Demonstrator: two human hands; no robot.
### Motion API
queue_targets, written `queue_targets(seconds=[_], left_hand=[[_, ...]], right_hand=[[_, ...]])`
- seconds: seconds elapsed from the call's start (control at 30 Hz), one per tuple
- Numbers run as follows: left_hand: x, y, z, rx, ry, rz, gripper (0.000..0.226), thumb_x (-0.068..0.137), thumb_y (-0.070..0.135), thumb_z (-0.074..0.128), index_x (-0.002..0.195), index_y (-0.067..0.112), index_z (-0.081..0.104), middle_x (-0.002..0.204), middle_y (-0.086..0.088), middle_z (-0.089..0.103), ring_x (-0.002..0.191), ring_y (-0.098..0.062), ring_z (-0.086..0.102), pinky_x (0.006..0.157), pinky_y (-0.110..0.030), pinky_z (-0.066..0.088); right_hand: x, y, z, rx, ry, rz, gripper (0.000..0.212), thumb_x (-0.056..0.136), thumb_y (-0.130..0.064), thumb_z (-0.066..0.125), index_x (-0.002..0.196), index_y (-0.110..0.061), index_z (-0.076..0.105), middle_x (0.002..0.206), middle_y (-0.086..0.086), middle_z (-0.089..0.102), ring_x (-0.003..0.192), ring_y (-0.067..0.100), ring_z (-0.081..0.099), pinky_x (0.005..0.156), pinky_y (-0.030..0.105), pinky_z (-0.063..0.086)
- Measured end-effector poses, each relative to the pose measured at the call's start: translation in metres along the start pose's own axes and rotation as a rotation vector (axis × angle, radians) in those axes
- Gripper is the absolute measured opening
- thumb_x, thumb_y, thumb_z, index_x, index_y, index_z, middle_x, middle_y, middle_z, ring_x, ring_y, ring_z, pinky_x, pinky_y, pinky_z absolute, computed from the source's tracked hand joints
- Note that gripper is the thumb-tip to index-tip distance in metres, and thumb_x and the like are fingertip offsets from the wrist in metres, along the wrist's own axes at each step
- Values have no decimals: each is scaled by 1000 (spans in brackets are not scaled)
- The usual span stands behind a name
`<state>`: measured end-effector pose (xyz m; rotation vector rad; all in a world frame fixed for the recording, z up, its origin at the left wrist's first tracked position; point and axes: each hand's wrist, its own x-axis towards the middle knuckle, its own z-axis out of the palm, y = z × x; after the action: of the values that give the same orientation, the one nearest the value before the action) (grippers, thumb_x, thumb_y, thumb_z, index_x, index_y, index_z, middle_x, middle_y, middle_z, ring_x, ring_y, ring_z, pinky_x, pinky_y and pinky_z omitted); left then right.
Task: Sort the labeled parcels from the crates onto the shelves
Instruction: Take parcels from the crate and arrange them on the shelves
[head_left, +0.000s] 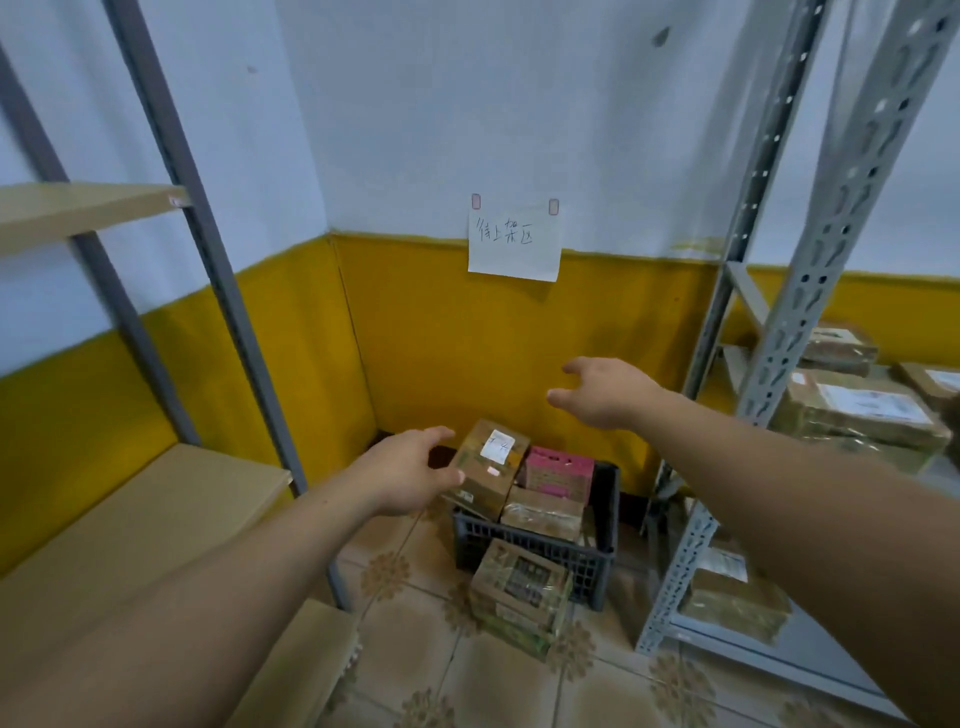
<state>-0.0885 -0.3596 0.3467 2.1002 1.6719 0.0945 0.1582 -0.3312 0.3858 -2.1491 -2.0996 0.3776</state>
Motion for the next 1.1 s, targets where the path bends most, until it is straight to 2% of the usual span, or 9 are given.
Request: queue_targets(seconds=[0.07, 0.3, 0.43, 0.53, 0.63, 0.73, 0.83, 0.97, 1.1], left_hand=[[31, -7, 1, -27, -41, -34, 68, 93, 45, 58, 151, 29, 27, 149, -1, 42, 128, -20, 47, 95, -30, 43], [123, -40, 12, -100, -169, -73, 58, 97, 36, 55, 149, 26, 32, 154, 2, 35, 140, -20, 34, 108, -30, 31], [178, -73, 26, -80, -202, -111, 63, 90, 47, 60, 147, 33, 36, 151, 5, 41, 136, -19, 39, 111, -37, 35], [223, -92, 41, -99, -282, -70, 60, 94, 38, 59, 148, 25, 36, 149, 1, 42, 133, -19, 41, 99, -26, 33], [277, -110, 59, -27, -414, -16, 53, 96, 37, 55, 144, 23, 40, 143, 0, 47, 127, -18, 47, 89, -24, 34], [322, -128, 95, -70, -548, -15, 40, 95, 34, 56, 131, 20, 52, 129, -5, 58, 113, -18, 56, 94, -31, 44], [353, -142, 144, -87, -634, -53, 53, 95, 38, 56, 142, 17, 43, 142, -3, 49, 126, -19, 49, 107, -30, 37], [394, -165, 233, -91, -722, -156, 68, 94, 44, 57, 150, 17, 31, 153, -3, 36, 137, -20, 39, 106, -29, 35], [425, -195, 335, -54, -759, -271, 66, 94, 47, 55, 150, 24, 30, 155, -3, 33, 136, -23, 40, 104, -33, 36]], right_hand=[[34, 5, 8, 7, -44, 2, 67, 99, -57, 44, 153, -19, 32, 155, 8, 38, 138, 28, 42, 105, 39, 41], [133, 19, 48, 12, -188, 61, 69, 99, -58, 43, 154, -18, 30, 155, 10, 38, 137, 29, 42, 106, 40, 40], [175, 28, 82, 20, -277, 146, 69, 99, -60, 40, 153, -16, 32, 155, 10, 38, 138, 30, 40, 107, 40, 39], [192, 40, 114, 72, -302, 254, 64, 100, -55, 44, 149, -15, 36, 148, 12, 46, 129, 30, 48, 101, 39, 43], [206, 51, 153, 137, -348, 378, 65, 100, -53, 44, 152, -14, 33, 150, 13, 44, 130, 31, 48, 102, 38, 42], [216, 71, 196, 168, -424, 476, 63, 101, -51, 44, 152, -15, 33, 152, 11, 42, 134, 30, 45, 104, 36, 40], [229, 95, 242, 198, -489, 526, 57, 101, -50, 43, 146, -14, 42, 147, 13, 47, 129, 32, 48, 101, 36, 41], [258, 131, 324, 301, -561, 562, 46, 101, -45, 46, 136, -15, 52, 130, 12, 58, 103, 25, 55, 82, 30, 43], [281, 173, 433, 381, -637, 630, 63, 97, -52, 48, 150, -20, 40, 151, 12, 45, 131, 31, 48, 106, 35, 41]])
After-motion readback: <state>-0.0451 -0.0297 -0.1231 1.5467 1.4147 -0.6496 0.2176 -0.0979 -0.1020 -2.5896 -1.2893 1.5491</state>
